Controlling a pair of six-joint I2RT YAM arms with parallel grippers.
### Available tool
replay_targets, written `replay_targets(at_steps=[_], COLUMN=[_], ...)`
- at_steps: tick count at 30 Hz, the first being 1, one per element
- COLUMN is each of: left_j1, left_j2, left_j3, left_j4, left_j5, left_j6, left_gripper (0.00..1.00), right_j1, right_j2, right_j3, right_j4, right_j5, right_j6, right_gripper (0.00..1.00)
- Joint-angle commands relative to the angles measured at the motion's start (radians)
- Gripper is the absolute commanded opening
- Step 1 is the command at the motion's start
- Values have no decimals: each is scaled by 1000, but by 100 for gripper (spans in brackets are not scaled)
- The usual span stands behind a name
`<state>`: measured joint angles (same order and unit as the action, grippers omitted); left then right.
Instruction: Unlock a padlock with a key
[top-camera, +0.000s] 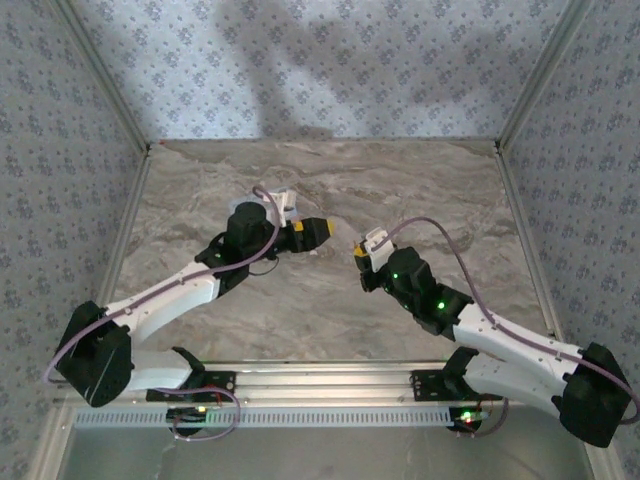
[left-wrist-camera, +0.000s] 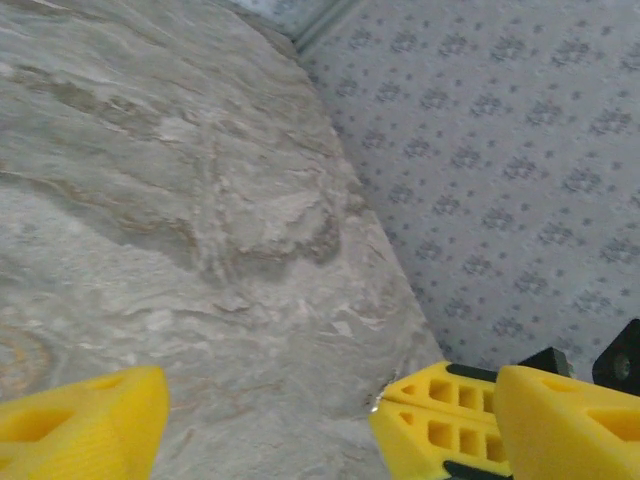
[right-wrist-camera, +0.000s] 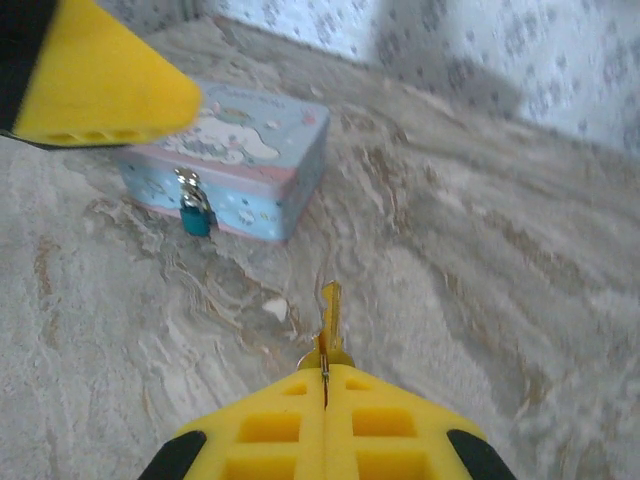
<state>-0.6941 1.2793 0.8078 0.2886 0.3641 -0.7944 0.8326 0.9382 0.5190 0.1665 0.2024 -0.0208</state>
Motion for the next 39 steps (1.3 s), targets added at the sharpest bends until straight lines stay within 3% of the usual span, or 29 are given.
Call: replay_targets(at_steps=[1, 6, 32, 38, 39], left_j1=[-17, -31, -77, -80, -80], left_j2=[25, 50, 133, 124, 119], left_j3=[42, 55, 112, 111, 110], left_j4=[54, 72, 52, 47, 45], left_j5=[70, 91, 132, 112, 105], left_j6=[15, 10, 56, 59, 62], left_gripper=[80, 76, 27, 2, 0], right_j1=[9, 9, 10, 5, 1], right_j2=[-12, -9, 10, 8, 5], right_j3=[-19, -29, 32, 34, 34], right_j4=[117, 143, 149, 125, 113], right_j5=[-58, -61, -93, -92, -95], right_j6=[-180, -300, -218, -198, -187], right_gripper=[0, 0, 0, 0, 4])
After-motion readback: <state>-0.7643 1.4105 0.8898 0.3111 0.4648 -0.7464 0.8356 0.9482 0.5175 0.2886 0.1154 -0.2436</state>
